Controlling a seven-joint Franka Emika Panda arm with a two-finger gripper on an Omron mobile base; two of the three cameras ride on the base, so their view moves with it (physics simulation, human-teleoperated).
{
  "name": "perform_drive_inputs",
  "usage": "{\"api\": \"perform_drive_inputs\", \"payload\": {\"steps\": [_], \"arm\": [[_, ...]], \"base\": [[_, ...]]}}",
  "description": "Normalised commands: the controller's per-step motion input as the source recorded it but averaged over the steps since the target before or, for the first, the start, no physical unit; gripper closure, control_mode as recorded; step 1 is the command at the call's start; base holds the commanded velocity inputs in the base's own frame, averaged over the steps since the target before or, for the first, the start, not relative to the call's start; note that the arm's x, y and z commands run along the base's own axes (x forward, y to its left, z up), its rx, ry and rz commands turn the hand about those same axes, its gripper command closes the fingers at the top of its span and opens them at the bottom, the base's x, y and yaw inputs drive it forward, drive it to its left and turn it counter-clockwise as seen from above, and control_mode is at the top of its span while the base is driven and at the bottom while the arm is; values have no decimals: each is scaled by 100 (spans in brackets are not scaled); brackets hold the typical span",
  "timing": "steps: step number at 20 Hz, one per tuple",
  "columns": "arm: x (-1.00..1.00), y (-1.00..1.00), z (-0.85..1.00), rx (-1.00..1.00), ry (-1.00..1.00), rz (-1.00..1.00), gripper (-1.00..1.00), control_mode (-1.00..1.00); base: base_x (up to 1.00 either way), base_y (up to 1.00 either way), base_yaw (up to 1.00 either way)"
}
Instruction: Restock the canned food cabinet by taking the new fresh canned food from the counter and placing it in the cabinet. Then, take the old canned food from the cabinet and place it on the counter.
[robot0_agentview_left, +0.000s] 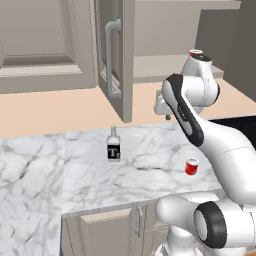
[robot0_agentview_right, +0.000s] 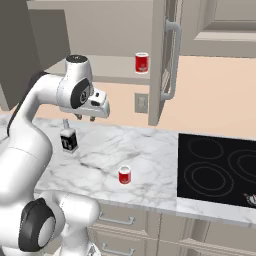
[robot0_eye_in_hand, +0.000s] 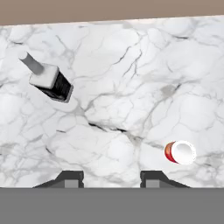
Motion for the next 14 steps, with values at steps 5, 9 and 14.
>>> {"api": "perform_drive_inputs", "payload": {"steps": [5,9,14], "arm": [[-9,-50,-15,11,3,-5,-100,-100],[-14,-89,-90,3,1,-3,-100,-100],[-1,-46,-99,-10,-5,1,-100,-100]], "base": [[0,0,0],[0,0,0],[0,0,0]]}}
